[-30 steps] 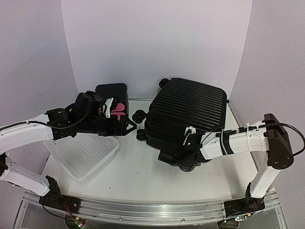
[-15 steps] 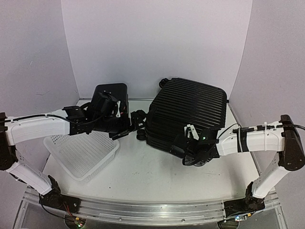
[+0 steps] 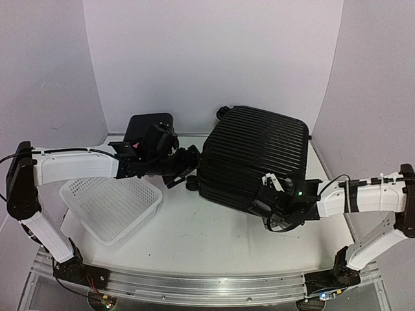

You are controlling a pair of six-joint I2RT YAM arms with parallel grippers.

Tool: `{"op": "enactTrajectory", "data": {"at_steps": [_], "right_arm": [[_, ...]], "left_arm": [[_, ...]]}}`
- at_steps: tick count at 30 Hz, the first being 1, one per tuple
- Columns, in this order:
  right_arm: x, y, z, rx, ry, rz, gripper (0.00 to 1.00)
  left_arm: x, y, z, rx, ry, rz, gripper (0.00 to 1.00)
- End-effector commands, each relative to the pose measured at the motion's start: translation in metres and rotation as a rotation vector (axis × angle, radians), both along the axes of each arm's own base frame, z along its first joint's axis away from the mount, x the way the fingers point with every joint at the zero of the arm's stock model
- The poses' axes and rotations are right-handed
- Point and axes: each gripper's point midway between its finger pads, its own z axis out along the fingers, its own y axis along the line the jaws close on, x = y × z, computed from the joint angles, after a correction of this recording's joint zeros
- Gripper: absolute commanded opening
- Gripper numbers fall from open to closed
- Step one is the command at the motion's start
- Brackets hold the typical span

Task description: Open, take out, and arrange the luggage

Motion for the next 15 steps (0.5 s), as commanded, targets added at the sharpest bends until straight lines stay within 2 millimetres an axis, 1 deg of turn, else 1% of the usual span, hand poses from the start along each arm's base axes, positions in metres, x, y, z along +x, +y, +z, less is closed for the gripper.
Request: {"op": "enactTrajectory", "data": {"at_steps": [1,2,3,4,5,7,8,10,13,15], "right_arm": [[0.001,0.011,0.020,0.192,-0.023,-0.048,0.12],[0.000,0.018,0.020,0.242,-0.013,-0.052,0.25],[0.000,0.027,0.018,0.295,0.002,-0.052,0.40],[0.000,0.035,0.018,0.333,0.008,-0.052,0.50],[0.002,0.042,0.018,0.368,0.009,-0.054,0.55],[0.007,0.050,0.018,0.414,-0.009,-0.076,0.64],[0.010,0.051,0.018,0.423,-0.024,-0.094,0.65],[0.015,0.047,0.017,0.436,-0.061,-0.162,0.66],[0.022,0.044,0.016,0.463,-0.111,-0.228,0.61],[0.026,0.041,0.016,0.468,-0.143,-0.265,0.53]], "left_arm": [[0.020,0.000,0.065,-0.081,-0.178,0.038,0.99],[0.018,0.001,0.066,-0.066,-0.198,0.020,0.99],[0.016,0.003,0.065,-0.047,-0.217,0.000,0.99],[0.013,0.004,0.065,-0.033,-0.234,-0.022,0.98],[0.010,0.005,0.064,-0.015,-0.253,-0.049,0.98],[0.004,0.010,0.065,0.011,-0.291,-0.090,0.98],[0.001,0.013,0.064,0.024,-0.308,-0.106,0.98],[-0.004,0.019,0.067,0.044,-0.345,-0.131,0.98],[-0.012,0.029,0.078,0.057,-0.402,-0.152,0.99],[-0.016,0.036,0.083,0.063,-0.431,-0.158,0.99]]}}
